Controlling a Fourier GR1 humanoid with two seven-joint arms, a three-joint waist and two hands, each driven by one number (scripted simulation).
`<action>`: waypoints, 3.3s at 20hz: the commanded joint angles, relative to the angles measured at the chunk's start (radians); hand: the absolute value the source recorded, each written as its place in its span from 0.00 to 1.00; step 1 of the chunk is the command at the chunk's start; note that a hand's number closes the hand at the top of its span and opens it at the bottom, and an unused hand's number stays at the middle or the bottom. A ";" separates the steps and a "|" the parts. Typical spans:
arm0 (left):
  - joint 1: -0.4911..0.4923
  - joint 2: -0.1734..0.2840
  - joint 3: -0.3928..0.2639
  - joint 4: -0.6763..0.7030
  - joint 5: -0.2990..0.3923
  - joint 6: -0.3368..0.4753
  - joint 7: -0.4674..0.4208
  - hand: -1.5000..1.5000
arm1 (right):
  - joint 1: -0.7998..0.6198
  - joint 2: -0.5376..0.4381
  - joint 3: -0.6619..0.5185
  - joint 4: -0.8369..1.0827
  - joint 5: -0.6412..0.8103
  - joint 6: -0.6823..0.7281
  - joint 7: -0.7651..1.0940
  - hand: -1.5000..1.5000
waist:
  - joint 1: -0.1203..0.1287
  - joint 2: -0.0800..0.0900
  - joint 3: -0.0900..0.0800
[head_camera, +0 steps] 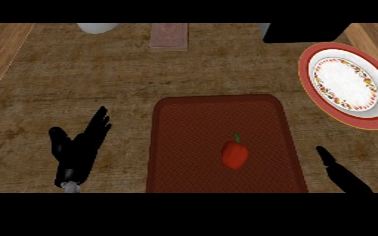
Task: Pick the bell pepper from the tray and place it in the plate
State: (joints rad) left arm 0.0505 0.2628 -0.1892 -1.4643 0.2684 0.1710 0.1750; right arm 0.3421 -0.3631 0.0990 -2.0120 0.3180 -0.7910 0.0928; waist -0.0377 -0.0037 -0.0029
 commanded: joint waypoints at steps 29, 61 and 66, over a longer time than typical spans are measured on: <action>-0.097 -0.058 0.023 0.074 -0.043 -0.028 0.035 0.50 | -0.318 0.263 0.459 0.099 0.699 0.730 1.073 0.00 | 0.040 0.005 0.003; -0.047 -0.122 0.068 0.015 -0.121 -0.067 0.072 0.50 | -0.390 0.348 0.396 0.473 0.730 0.787 0.923 1.00 | 0.039 0.003 0.003; -0.037 -0.125 0.098 0.073 -0.114 -0.109 -0.002 0.50 | -0.474 0.363 0.435 0.628 0.771 0.655 0.962 1.00 | 0.042 0.004 0.003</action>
State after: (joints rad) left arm 0.0277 0.1358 -0.1227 -1.4343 0.1434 0.0846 0.1860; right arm -0.0853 -0.0075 0.4968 -1.5168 1.0747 -0.0397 1.0196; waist 0.0020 -0.0050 -0.0003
